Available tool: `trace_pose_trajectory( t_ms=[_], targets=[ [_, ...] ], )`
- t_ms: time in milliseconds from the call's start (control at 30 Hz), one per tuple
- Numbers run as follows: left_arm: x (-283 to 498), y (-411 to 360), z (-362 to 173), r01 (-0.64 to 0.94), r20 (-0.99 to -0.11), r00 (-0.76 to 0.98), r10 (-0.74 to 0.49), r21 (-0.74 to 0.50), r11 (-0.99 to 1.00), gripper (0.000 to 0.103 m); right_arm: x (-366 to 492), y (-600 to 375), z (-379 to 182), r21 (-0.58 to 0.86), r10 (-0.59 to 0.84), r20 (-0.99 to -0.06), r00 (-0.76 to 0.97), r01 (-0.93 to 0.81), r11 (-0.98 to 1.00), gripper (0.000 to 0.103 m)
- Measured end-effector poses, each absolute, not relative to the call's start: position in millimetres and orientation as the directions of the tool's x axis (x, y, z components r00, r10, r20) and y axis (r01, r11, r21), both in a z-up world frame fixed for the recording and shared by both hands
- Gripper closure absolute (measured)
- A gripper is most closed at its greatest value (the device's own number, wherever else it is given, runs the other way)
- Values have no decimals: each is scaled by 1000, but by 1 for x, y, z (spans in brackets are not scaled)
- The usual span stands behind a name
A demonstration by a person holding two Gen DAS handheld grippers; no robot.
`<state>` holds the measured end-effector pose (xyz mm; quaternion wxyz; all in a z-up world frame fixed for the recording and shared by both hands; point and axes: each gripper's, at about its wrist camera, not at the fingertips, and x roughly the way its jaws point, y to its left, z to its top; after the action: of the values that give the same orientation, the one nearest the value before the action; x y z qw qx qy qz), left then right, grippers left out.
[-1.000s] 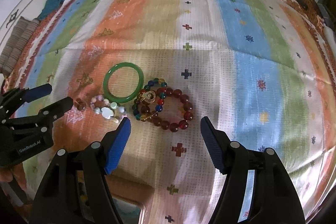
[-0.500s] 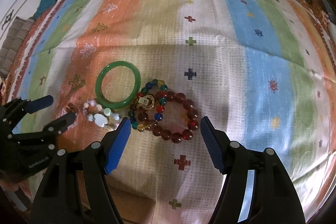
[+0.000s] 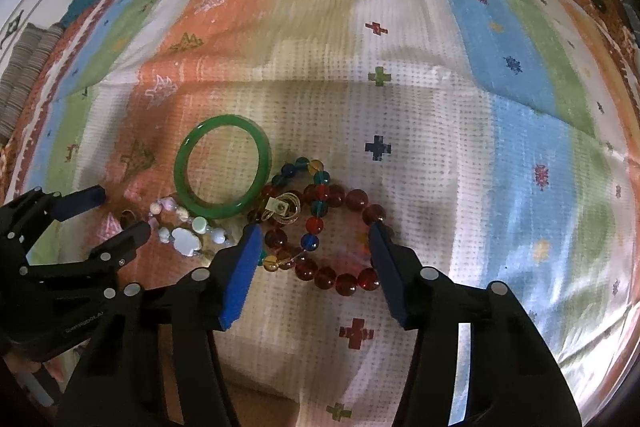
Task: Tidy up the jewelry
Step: 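Grasp the small metal ring with the left gripper while the right gripper grasps the multicolour bracelet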
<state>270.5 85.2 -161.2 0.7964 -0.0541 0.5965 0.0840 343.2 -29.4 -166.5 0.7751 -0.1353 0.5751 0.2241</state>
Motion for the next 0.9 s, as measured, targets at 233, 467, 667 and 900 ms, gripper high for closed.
trace_pose_trajectory(
  t_ms=[233,467,667,900],
  targets=[
    [276,85,-163,-210,-962,260,78,23,977,48,349,-27,-178,53,182,-960,211,-502,863,70],
    [273,88,-165,-213,-964,252,84,30,977,56,352,-23,-179,65,194,-960,204,-509,859,82],
    [272,83,-168,-192,-961,247,125,78,978,66,351,-22,-184,55,184,-962,202,-516,855,92],
    [269,84,-163,-203,-959,248,137,87,975,83,350,-26,-170,71,216,-951,223,-519,852,93]
  ],
)
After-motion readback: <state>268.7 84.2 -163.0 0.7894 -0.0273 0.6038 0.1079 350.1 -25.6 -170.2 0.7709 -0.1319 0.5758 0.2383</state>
